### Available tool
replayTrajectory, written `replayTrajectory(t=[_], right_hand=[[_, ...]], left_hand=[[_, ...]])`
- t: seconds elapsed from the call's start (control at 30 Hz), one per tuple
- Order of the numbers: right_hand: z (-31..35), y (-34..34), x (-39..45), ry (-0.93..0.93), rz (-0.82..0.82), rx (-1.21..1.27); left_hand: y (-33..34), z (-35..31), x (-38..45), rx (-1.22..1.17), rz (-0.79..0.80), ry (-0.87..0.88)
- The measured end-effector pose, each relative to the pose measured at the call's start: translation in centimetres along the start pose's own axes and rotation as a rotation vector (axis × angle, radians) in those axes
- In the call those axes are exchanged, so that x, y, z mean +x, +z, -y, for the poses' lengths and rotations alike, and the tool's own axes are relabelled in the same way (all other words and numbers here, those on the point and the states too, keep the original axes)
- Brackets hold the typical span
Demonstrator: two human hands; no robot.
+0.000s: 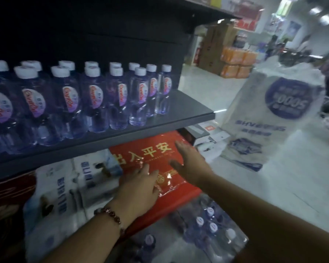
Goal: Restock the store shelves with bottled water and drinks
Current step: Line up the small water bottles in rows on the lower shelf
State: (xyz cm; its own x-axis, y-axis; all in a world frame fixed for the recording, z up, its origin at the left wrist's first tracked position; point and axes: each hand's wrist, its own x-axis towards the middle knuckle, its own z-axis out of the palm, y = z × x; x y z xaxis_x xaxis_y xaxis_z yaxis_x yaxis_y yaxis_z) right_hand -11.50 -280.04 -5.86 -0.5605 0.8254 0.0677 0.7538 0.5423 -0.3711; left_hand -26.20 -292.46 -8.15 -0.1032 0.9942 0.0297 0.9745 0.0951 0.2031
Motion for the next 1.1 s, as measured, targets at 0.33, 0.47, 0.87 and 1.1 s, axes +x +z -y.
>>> replayTrajectory(t=[0.33,0.47,0.87,1.1], right_hand=[[-11.4,4.0,-15.0,0.382,0.257,-0.251],[-13.8,6.9,-16.3,0.380,0.351,-0.275],[-20.4,16.0,-12.1,0.389,0.416,-0.330],[-22.1,17.2,-10.6,0.352,0.386,-0.388]], left_hand=[[7.5,-9.0,1.1,0.134,0.330,0.351],[10.5,-11.6,3.3,0.182,0.289,0.379],[22.2,-14.5,8.8,0.264,0.455,0.404],[26.3,-15.1,10.4,0.329,0.479,0.345]])
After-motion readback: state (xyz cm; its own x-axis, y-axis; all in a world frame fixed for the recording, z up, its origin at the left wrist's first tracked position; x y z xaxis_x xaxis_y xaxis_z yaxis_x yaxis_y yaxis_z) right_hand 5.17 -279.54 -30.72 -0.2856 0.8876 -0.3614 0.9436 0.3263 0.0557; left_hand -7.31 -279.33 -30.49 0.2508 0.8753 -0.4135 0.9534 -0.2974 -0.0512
